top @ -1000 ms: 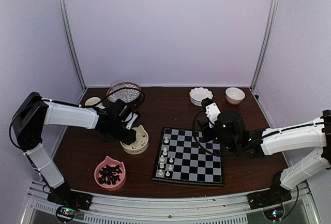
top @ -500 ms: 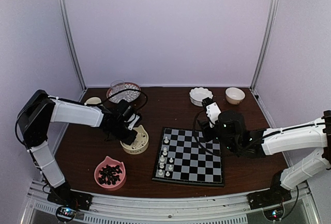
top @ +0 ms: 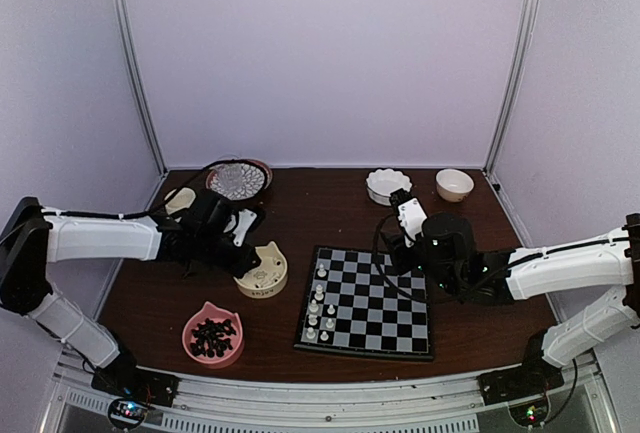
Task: Set up the chess pieces on the board
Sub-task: Pick up the queen from the storage box, then pass from the left arm to the right
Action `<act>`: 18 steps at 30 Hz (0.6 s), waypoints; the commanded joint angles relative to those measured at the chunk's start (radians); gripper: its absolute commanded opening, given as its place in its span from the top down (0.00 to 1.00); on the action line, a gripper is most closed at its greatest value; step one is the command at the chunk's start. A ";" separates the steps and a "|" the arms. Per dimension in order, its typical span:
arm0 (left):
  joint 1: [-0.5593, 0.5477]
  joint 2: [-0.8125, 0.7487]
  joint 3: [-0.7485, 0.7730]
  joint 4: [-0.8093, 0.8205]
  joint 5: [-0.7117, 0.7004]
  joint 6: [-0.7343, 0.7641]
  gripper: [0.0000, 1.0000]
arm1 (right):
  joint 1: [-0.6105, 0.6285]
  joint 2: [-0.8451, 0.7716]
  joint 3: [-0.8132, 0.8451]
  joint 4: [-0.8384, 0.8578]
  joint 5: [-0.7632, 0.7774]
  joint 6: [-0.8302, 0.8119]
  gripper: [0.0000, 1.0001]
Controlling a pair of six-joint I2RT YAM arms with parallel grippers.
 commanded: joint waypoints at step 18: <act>-0.087 -0.051 -0.078 0.488 0.438 -0.123 0.94 | -0.006 0.006 0.046 0.003 -0.294 -0.005 0.55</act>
